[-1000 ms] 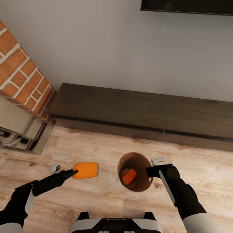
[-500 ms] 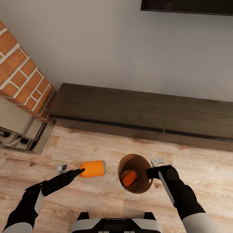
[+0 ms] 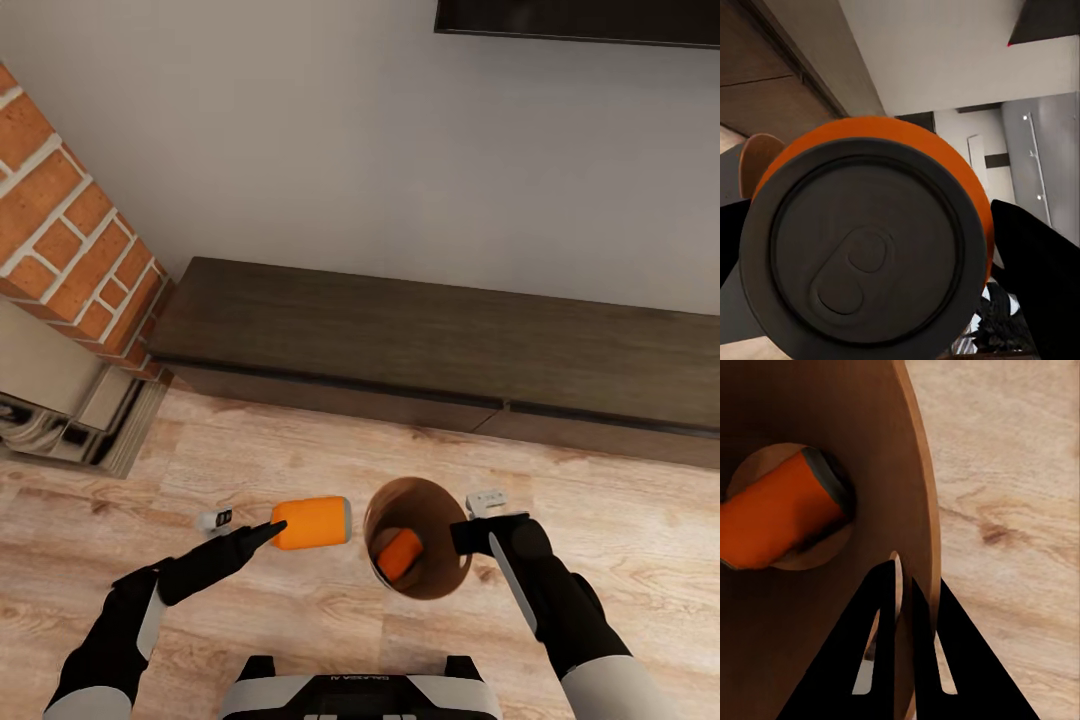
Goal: Put the three can of soda from the living room inside the tash can in the kitchen.
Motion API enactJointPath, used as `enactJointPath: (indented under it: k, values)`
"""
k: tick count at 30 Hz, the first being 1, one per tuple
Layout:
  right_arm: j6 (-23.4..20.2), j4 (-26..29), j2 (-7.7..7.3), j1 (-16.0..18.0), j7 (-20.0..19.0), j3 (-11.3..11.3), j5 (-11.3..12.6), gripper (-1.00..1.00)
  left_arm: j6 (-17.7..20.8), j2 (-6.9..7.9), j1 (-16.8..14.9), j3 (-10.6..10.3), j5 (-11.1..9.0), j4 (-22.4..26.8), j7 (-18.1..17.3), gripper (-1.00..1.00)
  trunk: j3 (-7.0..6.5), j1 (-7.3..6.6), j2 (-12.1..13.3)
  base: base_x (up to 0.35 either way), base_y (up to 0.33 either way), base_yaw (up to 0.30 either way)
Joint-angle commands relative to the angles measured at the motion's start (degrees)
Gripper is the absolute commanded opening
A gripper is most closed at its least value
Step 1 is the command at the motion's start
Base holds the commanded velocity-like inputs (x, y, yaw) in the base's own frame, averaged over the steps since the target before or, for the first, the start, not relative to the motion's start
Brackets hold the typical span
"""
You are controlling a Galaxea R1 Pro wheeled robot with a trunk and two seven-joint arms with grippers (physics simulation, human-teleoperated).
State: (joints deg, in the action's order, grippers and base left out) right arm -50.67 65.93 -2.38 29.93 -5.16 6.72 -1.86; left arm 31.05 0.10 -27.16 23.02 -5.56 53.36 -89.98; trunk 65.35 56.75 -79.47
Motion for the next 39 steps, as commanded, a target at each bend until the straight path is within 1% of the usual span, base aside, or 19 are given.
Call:
enactJointPath:
  k: [1, 2, 5, 6, 10, 14, 20, 21, 22, 26, 28, 29, 30, 31, 33, 35, 38, 39]
  values:
    - [0.40, -0.52, 0.01, 0.31, -0.29, 0.05, 1.29, -1.00, -0.02, -0.44, 0.00, -1.02, 0.01, 0.00, -0.02, -1.00, 0.00, 0.00, 0.00, 0.000, 0.000, 0.000]
    - [0.64, -0.79, 0.01, 0.48, -0.29, 0.05, 1.27, -1.00, -0.02, -0.66, 0.00, -1.93, 0.01, -0.01, -0.02, -1.00, 0.00, 0.00, 0.00, 0.000, 0.000, 0.000]
    - [0.81, -0.95, 0.01, 0.58, -0.29, 0.05, 1.26, -1.00, -0.02, -0.97, 0.00, -2.66, 0.02, 0.02, -0.02, -1.00, 0.00, 0.00, 0.00, 0.000, 0.000, 0.000]
    - [0.85, -1.01, 0.01, 0.61, -0.29, 0.05, 1.25, -1.00, -0.03, -1.47, 0.00, -2.85, 0.02, 0.04, -0.02, -1.00, 0.00, 0.00, 0.00, 0.000, 0.000, 0.000]
    - [0.90, -1.11, 0.01, 0.65, -0.29, 0.05, 1.25, -1.00, -0.03, -2.53, 0.00, -3.15, 0.04, 0.07, -0.02, -1.00, 0.00, 0.00, 0.00, 0.000, 0.000, 0.000]
    - [0.95, -1.78, 0.01, 0.73, -0.29, 0.05, 1.25, -1.00, -0.03, -3.10, 0.00, -3.23, 0.08, 0.08, -0.02, -1.00, 0.00, 0.00, 0.00, 0.000, 0.000, 0.000]
    - [1.16, -2.89, 0.01, 1.20, -0.29, 0.05, 1.25, -1.00, -0.03, -3.57, 0.00, -3.31, 0.03, 0.08, -0.02, -1.00, 0.00, 0.00, 0.00, 0.000, 0.000, 0.000]
    - [1.18, -2.95, 0.04, 1.23, -0.29, 0.05, 1.25, -1.00, -0.03, -3.75, 0.00, -3.31, 0.03, 0.08, -0.02, -1.00, 0.00, 0.00, 0.00, 0.000, 0.000, 0.000]
    - [1.23, -3.20, 0.20, 1.30, -0.29, 0.05, 1.25, -1.00, -0.03, -4.37, 0.00, -3.33, 0.07, 0.08, -0.02, -1.00, 0.00, 0.00, 0.00, 0.000, 0.000, 0.000]
    - [1.32, -4.16, 0.37, 1.41, -0.29, 0.05, 1.25, -1.00, -0.03, -5.00, 0.00, -3.33, 0.09, 0.08, -0.02, -1.00, 0.00, 0.00, 0.00, 0.000, 0.000, 0.000]
    - [1.34, -4.45, 0.49, 1.47, -0.29, 0.05, 1.25, -1.00, -0.03, -5.22, 0.00, -3.33, 0.10, 0.05, 0.70, -1.00, 0.00, 0.00, 0.00, 0.000, 0.000, 0.000]
    - [1.35, -4.60, 0.56, 1.50, -0.29, 0.05, 1.25, -1.00, -0.04, -5.55, 0.00, -3.30, 0.10, 0.02, 2.63, -1.00, 0.00, 0.00, 0.00, 0.000, 0.000, 0.000]
    - [1.35, -4.63, 0.57, 1.51, -0.29, 0.05, 1.25, -1.00, -0.06, -5.73, 0.00, -3.29, 0.10, 0.02, 3.46, -1.00, 0.00, 0.00, 0.00, 0.000, 0.000, 0.000]
    - [1.36, -4.68, 0.59, 1.52, -0.29, 0.05, 1.25, -1.00, -0.08, -6.26, 0.00, -3.29, 0.11, 0.01, 5.21, -1.00, 0.00, 0.00, 0.00, 0.000, 0.000, 0.000]
    - [1.36, -4.72, 0.61, 1.53, -0.29, 0.05, 1.25, -1.00, -0.13, -6.99, 0.00, -3.31, 0.11, -0.01, 7.01, -1.00, 0.00, 0.00, 0.00, 0.000, 0.000, 0.000]
    - [1.36, -4.73, 0.61, 1.53, -0.29, 0.05, 1.25, -1.00, -0.14, -7.33, 0.00, -3.44, 0.14, -0.04, 7.71, -1.00, 0.00, 0.00, 0.00, 0.000, 0.000, 0.000]
    - [1.36, -4.75, 0.62, 1.53, -0.29, 0.05, 1.25, -1.00, -0.18, -7.68, 0.00, -4.96, 0.17, -0.07, 8.96, -1.00, 0.00, 0.00, 0.00, 0.000, 0.000, 0.000]
    - [1.36, -4.75, 0.62, 1.54, -0.29, 0.05, 1.25, -1.00, -0.22, -7.77, 0.00, -6.19, 0.18, -0.08, 9.83, -1.00, 0.00, 0.00, 0.00, 0.000, 0.000, 0.000]
